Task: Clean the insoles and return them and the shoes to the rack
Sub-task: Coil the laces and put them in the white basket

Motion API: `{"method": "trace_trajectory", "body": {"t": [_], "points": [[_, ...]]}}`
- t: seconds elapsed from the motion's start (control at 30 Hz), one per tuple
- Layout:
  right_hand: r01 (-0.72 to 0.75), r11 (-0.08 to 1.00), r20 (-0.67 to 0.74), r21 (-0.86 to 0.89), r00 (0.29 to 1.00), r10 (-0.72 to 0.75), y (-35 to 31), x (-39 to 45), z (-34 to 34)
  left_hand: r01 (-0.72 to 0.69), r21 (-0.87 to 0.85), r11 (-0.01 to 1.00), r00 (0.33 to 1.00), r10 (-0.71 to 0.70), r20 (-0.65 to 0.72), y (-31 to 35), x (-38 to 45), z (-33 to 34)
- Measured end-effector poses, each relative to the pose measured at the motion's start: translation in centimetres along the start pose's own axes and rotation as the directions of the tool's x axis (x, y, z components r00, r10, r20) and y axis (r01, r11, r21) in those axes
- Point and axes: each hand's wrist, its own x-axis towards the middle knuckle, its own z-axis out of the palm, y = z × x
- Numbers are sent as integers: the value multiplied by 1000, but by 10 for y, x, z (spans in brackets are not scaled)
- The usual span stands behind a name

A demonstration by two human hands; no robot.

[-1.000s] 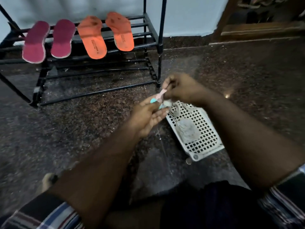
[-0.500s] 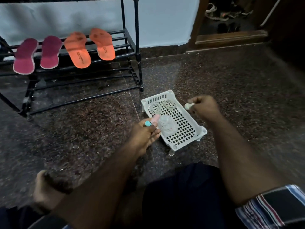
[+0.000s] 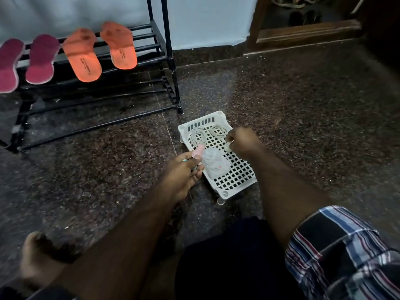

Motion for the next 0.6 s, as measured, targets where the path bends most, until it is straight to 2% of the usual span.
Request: {"method": "trace_trajectory", "body": {"t": [0.23, 0.37, 0.47, 0.53, 0.6], "points": [[-20, 999, 38, 33, 999, 19, 0, -2, 5, 0, 50, 999, 1000, 0, -10, 2, 3, 3], [-70, 956, -45, 286, 995, 86, -1, -5, -22, -5, 70, 998, 1000, 6, -10, 4, 4, 3], [-23, 786, 63, 618, 998, -20, -10, -20, -45, -39, 90, 995, 999, 39, 3, 9, 5, 13], [8, 721, 141, 693, 979, -146, -18, -31, -51, -76, 117, 990, 997, 75, 11, 14, 5, 22], [43, 730, 158, 682, 966, -205, -23, -37, -53, -113, 165, 980, 994, 109, 30, 17, 4, 32]]}}
